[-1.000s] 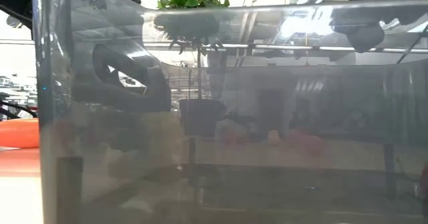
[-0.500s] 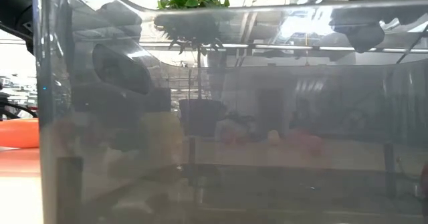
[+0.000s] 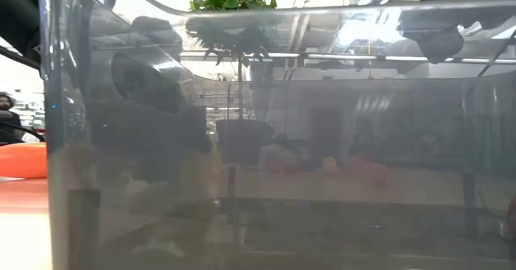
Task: Pick and placing Produce into tupperware
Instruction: Put the yellow pineapple into the black bin
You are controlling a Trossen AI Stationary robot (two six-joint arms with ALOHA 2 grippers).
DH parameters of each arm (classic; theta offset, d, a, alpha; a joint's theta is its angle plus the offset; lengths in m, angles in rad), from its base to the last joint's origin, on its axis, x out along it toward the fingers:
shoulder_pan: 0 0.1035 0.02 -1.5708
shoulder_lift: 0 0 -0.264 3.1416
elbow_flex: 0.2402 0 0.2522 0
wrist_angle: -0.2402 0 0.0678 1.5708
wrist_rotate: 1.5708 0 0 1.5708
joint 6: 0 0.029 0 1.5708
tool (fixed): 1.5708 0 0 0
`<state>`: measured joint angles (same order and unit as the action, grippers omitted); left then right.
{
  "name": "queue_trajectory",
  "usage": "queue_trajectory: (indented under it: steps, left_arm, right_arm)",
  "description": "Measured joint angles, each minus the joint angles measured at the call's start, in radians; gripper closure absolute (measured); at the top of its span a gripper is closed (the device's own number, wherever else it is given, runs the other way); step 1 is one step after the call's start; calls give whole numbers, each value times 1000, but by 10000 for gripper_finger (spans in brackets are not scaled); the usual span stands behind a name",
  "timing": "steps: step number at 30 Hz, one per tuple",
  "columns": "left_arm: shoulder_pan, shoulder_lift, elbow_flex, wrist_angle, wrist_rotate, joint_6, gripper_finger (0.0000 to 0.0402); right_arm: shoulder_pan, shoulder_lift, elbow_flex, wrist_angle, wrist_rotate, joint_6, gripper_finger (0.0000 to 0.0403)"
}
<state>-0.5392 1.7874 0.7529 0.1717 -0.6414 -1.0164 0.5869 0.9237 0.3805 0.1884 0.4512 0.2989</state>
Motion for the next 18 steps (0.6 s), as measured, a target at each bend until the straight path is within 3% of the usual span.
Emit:
queue_trajectory:
  steps: [8,18]
  left_arm:
    - [2,0,-1,-101,5,-47,97]
    - [2,0,-1,-81,5,-34,151]
  right_arm:
    - [0,0,0,-1,0,0,154]
    - [0,0,0,0,3,0,154]
